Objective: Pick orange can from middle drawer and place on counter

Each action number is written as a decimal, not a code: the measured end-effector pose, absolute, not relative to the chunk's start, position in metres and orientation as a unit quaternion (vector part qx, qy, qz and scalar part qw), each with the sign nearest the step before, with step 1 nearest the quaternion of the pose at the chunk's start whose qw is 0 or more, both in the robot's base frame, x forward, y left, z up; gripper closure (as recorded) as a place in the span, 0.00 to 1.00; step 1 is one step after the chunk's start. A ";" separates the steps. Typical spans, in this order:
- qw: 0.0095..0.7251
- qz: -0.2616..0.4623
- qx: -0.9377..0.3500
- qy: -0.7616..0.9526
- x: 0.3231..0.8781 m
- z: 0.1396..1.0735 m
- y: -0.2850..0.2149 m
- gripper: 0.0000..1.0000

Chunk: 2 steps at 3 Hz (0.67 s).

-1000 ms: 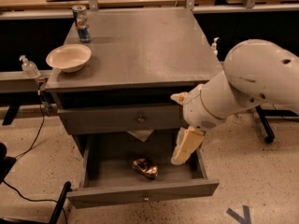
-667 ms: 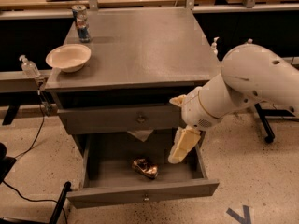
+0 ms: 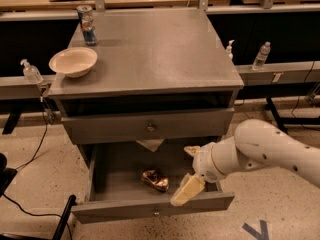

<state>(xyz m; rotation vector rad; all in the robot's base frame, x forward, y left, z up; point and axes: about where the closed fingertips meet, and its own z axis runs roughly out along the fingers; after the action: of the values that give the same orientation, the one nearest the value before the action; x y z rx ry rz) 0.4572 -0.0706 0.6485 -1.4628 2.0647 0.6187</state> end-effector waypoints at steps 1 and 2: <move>0.293 0.203 -0.510 0.783 0.476 0.617 -0.069 0.00; 0.333 0.169 -0.491 0.787 0.505 0.619 -0.066 0.00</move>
Offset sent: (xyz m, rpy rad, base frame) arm 0.0223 0.0028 -0.0337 -0.0056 -0.0559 -0.1031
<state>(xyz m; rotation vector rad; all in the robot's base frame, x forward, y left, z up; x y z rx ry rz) 0.5054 -0.0662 0.6187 -1.2825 2.0543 0.4425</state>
